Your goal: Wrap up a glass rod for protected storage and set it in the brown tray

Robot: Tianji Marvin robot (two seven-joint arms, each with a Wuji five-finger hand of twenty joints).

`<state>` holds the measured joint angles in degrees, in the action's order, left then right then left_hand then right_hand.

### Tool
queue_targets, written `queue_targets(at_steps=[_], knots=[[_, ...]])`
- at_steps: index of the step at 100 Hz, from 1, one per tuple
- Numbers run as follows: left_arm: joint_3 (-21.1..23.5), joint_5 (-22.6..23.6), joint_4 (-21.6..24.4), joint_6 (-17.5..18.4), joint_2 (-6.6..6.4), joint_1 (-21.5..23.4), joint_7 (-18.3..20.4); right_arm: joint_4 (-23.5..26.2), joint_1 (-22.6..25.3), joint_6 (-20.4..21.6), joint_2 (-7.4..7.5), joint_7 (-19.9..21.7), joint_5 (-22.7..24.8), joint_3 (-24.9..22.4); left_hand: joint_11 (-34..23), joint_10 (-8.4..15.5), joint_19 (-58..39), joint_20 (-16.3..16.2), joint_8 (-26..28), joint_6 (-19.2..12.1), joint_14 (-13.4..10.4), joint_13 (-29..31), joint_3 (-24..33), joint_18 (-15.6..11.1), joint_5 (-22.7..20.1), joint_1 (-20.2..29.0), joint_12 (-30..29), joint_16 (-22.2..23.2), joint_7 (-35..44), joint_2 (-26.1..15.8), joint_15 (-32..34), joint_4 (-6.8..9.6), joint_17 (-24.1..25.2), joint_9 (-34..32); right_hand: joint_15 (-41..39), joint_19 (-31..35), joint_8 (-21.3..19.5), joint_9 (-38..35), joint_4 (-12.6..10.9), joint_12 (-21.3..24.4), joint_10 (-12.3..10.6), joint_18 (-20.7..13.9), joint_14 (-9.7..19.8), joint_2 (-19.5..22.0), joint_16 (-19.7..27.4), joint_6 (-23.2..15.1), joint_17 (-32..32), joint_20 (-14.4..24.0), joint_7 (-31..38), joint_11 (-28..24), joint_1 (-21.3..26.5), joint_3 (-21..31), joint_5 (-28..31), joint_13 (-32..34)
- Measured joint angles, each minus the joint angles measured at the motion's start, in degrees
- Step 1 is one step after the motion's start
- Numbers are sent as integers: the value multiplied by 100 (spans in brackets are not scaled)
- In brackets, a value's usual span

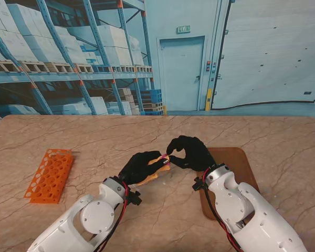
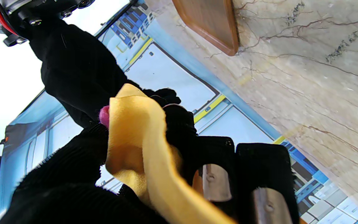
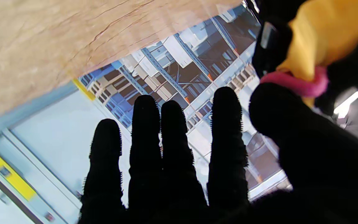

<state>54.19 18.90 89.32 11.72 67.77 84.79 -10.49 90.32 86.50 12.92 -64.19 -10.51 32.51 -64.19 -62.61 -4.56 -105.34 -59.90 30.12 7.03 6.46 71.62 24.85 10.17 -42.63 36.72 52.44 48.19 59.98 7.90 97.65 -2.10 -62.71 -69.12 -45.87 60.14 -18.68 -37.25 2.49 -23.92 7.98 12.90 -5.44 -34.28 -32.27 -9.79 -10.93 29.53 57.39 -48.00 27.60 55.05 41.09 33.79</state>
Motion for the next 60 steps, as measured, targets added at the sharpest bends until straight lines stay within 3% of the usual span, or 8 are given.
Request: queue_targets(at_steps=[9, 22, 31, 48, 60], knots=[[1, -3, 12, 2, 0, 1, 6, 6, 29, -147, -82, 250, -553, -53, 0, 1, 0, 0, 0, 8, 0, 0, 53, 0, 0, 0, 0, -1, 1, 0, 2, 0, 0, 0, 48, -11, 49, -36, 7, 1, 2, 0, -4, 4, -3, -2, 0, 12, 0, 47, 64, 9, 0, 0], [17, -3, 16, 21, 0, 12, 10, 81, 118, -335, -131, 498, -868, -168, 0, 1, 0, 0, 0, 13, 0, 0, 72, 0, 0, 8, 0, -2, 1, 1, 2, 0, 0, 0, 118, -63, 52, -46, 79, 32, 6, 0, -9, 48, -29, -4, 0, 85, 0, 80, 155, 60, 5, 0], [27, -3, 23, 31, 0, 22, 13, 131, 195, -355, -137, 592, -1051, -280, 0, 1, 0, 0, -13, 13, 0, 0, 264, 1, 0, 60, 0, -3, 42, 234, 2, 0, 0, 0, 120, -102, 10, -91, 136, 47, 7, 0, -12, 54, -59, -109, -1, 151, 58, 149, 371, 60, 208, 0], [62, -49, 97, 73, -14, 61, 100, 292, 357, -507, -117, 1150, -1768, -533, 0, 1, 0, 0, -80, 13, 0, 0, 479, 3, -77, 51, 1, -5, 64, 360, 2, 0, 0, 0, 184, -154, -52, -172, 172, 49, 17, 0, -24, 57, -62, -111, -6, 213, 77, 212, 450, 60, 288, 0], [71, -51, 161, 134, -30, 92, 134, 396, 473, -618, -86, 1360, -1990, -681, 0, -1, 0, 0, -82, 13, 2, 0, 538, 4, -79, 48, 1, -7, 65, 361, 2, 0, 0, 0, 254, -251, -52, -173, 172, 51, 67, 0, -55, 57, -71, -51, -6, 253, 63, 295, 449, 60, 288, 0]])
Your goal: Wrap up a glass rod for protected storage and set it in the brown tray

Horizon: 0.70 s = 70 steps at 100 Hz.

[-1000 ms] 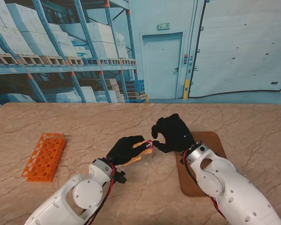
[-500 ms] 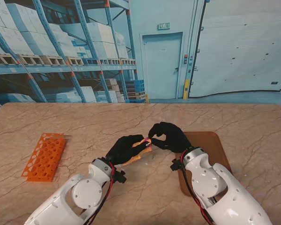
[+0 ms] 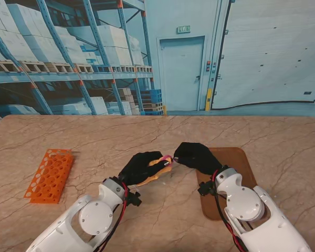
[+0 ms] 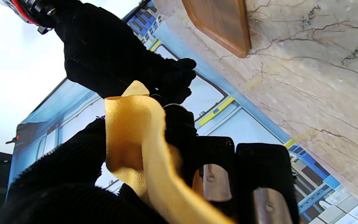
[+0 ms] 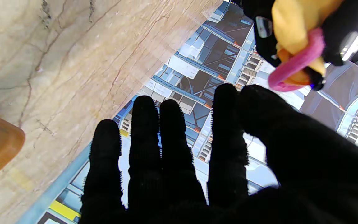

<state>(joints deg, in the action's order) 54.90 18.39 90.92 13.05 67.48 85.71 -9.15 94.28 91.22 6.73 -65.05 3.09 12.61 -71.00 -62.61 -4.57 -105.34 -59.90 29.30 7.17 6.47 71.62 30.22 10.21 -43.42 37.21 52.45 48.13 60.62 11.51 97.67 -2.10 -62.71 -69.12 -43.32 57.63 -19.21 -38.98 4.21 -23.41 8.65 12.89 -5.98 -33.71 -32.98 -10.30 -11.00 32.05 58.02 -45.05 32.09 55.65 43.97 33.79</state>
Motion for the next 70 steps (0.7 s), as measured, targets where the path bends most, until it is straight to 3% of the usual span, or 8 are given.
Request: queue_targets(at_steps=[16, 27, 30, 33, 35, 40, 61, 70], knots=[[4, -26, 47, 26, -6, 21, 26, 65, 127, -126, 32, 165, -382, -138, 0, -2, 0, 0, -1, 0, 2, 0, 6, 4, 0, -1, 0, -1, 0, 0, 0, 0, 0, 0, 125, -200, -40, 0, -38, 1, 20, 0, -15, -3, -68, 254, 0, 175, -306, 142, -258, 89, -364, -3], [7, -68, 68, 27, -9, 27, 57, 67, 183, -179, 39, 391, -946, -214, 1, -4, 0, 0, -1, 0, 3, 0, 7, 6, 0, -1, 0, -2, 1, 0, 0, 0, 0, 0, 247, -448, -334, 183, -2, 12, 68, -4, -17, -3, -88, 434, 5, 389, -1012, 260, -585, 118, -472, -129], [7, -71, 71, 27, -9, 28, 60, 66, 193, -201, 40, 490, -1117, -236, 7, -5, 0, 0, -1, 0, 3, 0, 7, 7, 0, -2, 0, -2, 1, 0, 0, 0, 0, 0, 292, -509, -444, 219, -184, 18, 71, -8, -17, -3, -89, 479, 7, 448, -1219, 288, -652, 128, -529, -139], [7, -72, 75, 27, -10, 29, 61, 66, 201, -226, 43, 600, -1282, -256, 8, -5, 0, 0, -1, 0, 4, 0, 7, 7, 0, -2, 0, -2, 1, 0, 0, 0, 0, 0, 350, -571, -587, 306, -136, -2, 74, -14, -17, 0, -89, 538, 10, 514, -1423, 340, -710, 98, -529, -235], [7, -72, 77, 27, -10, 30, 61, 65, 206, -243, 46, 677, -1390, -267, 8, -5, 0, 0, -1, 0, 5, 0, 7, 8, 0, -2, 0, -2, 1, 0, 0, 0, 0, 0, 363, -612, -772, 332, -294, -11, 74, -19, -17, 0, -90, 548, 12, 551, -1568, 348, -771, 104, -529, -229], [7, -69, 83, 27, -11, 31, 61, 60, 212, -273, 54, 814, -1573, -282, 8, -6, 0, 0, -1, 0, 5, 0, 8, 9, 0, -2, 0, -2, 1, 0, 0, 0, 0, 0, 389, -688, -1012, 423, -408, -13, 74, -66, -9, 1, -97, 595, 17, 646, -1805, 383, -858, 43, -632, -227], [-4, 35, 84, 23, -12, 31, 31, 39, 219, -284, 74, 854, -1600, -277, 10, -7, 0, 0, -1, 0, 7, 0, 8, 10, -60, -5, 1, -4, 1, 0, 0, 0, 0, 0, 470, -790, -1166, 494, -410, -13, 74, -81, 11, 1, -101, 594, 71, 721, -1964, 420, -861, -89, -686, -299], [-6, 38, 84, 16, -12, 30, 26, 30, 212, -280, 77, 869, -1637, -264, 10, -7, 0, 0, -1, 0, 7, 0, 8, 12, -60, -5, 2, -4, 2, 0, 0, 0, 0, 0, 470, -811, -1227, 494, -410, -15, 74, -81, 20, -1, -101, 379, 71, 724, -1944, 420, -858, -148, -747, -299]])
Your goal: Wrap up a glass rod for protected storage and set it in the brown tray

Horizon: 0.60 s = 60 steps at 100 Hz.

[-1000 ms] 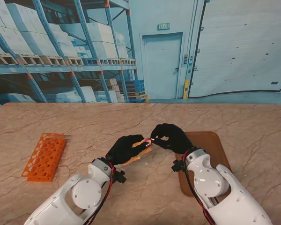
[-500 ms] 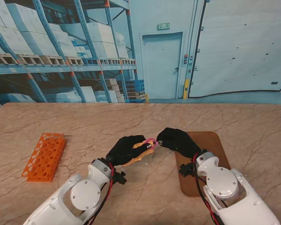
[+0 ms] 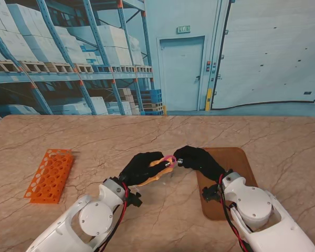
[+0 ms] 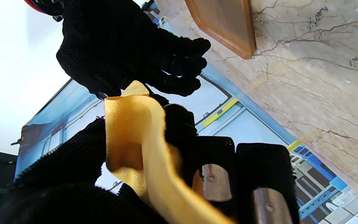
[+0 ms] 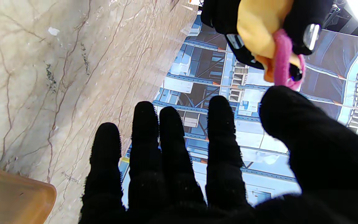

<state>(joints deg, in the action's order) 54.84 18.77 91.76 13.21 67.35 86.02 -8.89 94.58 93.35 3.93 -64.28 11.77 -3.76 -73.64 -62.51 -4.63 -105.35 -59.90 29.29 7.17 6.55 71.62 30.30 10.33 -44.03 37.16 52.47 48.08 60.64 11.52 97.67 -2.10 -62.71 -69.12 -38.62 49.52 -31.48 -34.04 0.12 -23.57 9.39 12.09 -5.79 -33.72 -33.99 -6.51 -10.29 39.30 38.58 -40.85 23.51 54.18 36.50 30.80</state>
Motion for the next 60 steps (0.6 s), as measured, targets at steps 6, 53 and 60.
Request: queue_targets(at_steps=[6, 53, 60], knots=[[0, 0, 0, -7, 0, 0, 0, -7, -10, 8, 1, -2, -14, 17, 0, 0, 0, 0, 0, 0, 0, 0, 0, 1, 0, 0, 0, 0, 0, 0, 0, 0, 0, 0, 0, -2, -81, 70, 0, -2, 0, -1, 12, -3, -19, -165, 0, 2, 29, 0, 1, -56, -137, 0], [-42, 21, 0, -145, -1, -21, -10, -60, -66, 226, 33, 170, -136, 46, 1, -2, -1, 0, 1, 0, 2, 0, 0, 3, 0, 0, 54, 0, 0, 0, 0, 0, 0, 0, 87, -105, -292, 194, -53, -60, -5, -69, 51, -233, -35, -256, 0, 72, 358, 77, 181, -771, -196, -9], [-47, 21, -2, -149, 0, -28, -4, -68, -92, 226, 34, 162, -138, 78, 1, -2, -1, 0, 1, 0, 3, 0, 0, 4, 0, 0, 73, 0, 0, 0, 0, 0, 0, 0, 88, -119, -324, 195, -53, -63, -7, -72, 52, -236, -35, -256, -23, 74, 437, 77, 239, -755, -194, -10]])
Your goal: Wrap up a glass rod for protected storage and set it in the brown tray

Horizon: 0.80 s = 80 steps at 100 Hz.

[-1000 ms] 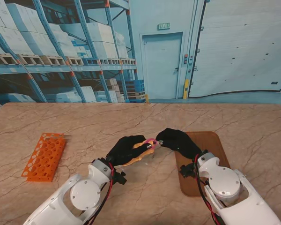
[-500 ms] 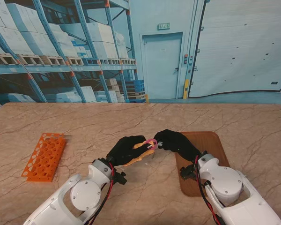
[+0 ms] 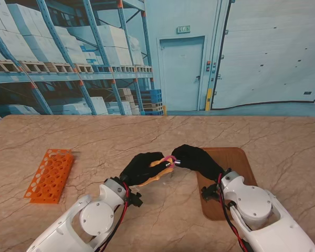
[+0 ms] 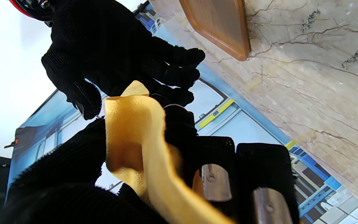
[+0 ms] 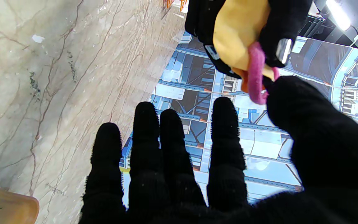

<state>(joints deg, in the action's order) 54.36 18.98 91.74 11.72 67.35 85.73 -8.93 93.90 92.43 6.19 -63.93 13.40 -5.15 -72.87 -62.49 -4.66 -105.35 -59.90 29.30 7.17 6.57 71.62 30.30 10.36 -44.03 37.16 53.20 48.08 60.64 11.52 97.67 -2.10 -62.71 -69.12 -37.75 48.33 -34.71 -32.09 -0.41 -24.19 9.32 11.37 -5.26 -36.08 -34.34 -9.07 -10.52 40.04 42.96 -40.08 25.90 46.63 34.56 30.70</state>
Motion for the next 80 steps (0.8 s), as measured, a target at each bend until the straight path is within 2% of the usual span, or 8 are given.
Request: queue_targets(at_steps=[12, 21, 25, 27, 31, 32, 52, 80], knots=[[-5, 0, -3, -7, 0, -9, 6, -18, -49, -7, 0, 0, -23, 51, 0, 0, 0, 0, 0, 0, 0, 0, 0, 1, 0, 0, 1, 0, 0, 0, 0, 0, 0, 0, 0, -2, -57, 1, 4, -3, -1, -1, 0, -65, 0, -5, -6, 7, 126, 0, 6, 127, 39, 0], [-6, -7, -3, -14, 0, -11, 16, -33, -89, -26, -1, 17, -65, 88, 1, 0, 0, 0, 0, 0, 1, 0, 0, 1, 0, 0, 1, 0, 0, 0, 0, 0, 0, 0, 0, -3, 146, 1, 419, -2, -1, -1, 2, -282, 0, -153, -29, 13, 434, -5, 167, 307, 138, -1], [-5, -8, -3, -14, 0, -11, 16, -36, -104, -38, -2, 19, -76, 102, 1, 0, 0, 0, 0, 0, 1, 0, 0, 1, 0, 0, 2, 0, 0, 0, 0, 0, 0, 0, 0, -3, 265, 1, 421, -2, -1, -2, 2, -338, 0, -261, -67, 23, 647, -7, 227, 406, 145, -1], [-5, -8, -3, -14, 0, -11, 17, -36, -111, -46, -3, 19, -81, 109, 1, 0, 0, 0, 0, 0, 1, 0, 0, 1, 0, 0, 2, 0, 0, 0, 0, 0, 0, 0, 0, -3, 399, 1, 540, -2, -2, -2, 2, -338, 0, -330, -68, 28, 787, -7, 234, 450, 145, -1], [-5, -7, -3, -14, 0, -11, 17, -38, -122, -59, -5, 17, -92, 121, 1, 0, 0, 0, 1, 0, 1, 0, 0, 2, 0, 0, 2, 0, 0, 0, 0, 0, 0, 0, 0, -3, 561, 1, 546, -2, -2, -2, 3, -338, 0, -471, -71, 52, 1050, -10, 231, 531, 145, -1], [-5, -7, -3, -14, 0, -11, 17, -38, -124, -64, -6, 16, -96, 124, 1, 0, 0, 0, 1, 0, 1, 0, 0, 2, 0, 0, 2, 0, 0, 0, 0, 0, 0, 0, 0, -3, 625, 1, 623, -3, -2, -2, 3, -338, 0, -490, -71, 57, 1108, -10, 231, 580, 145, -1], [-7, 26, -24, -9, -9, -43, 55, -38, -135, -145, -42, -68, -167, 138, 1, -3, 0, 0, 3, 0, 2, 4, 57, 2, 0, 30, 6, 0, 0, 0, 1, 0, 0, -52, 0, -3, 936, -180, 635, -2, -17, -3, 4, -380, 0, -681, -81, 66, 1368, -19, 485, 711, 583, 4], [-20, 15, -49, -10, -4, -65, -22, -12, -120, -238, -61, -162, -132, 138, 1, -4, 0, 0, 3, 15, 2, 6, 68, 2, 1, 24, 6, -1, 9, 0, 16, 0, -3, -52, 0, -3, 991, -392, 635, -2, -64, -3, 4, -248, 0, -661, -133, 66, 1451, -18, 859, 903, 894, 44]])
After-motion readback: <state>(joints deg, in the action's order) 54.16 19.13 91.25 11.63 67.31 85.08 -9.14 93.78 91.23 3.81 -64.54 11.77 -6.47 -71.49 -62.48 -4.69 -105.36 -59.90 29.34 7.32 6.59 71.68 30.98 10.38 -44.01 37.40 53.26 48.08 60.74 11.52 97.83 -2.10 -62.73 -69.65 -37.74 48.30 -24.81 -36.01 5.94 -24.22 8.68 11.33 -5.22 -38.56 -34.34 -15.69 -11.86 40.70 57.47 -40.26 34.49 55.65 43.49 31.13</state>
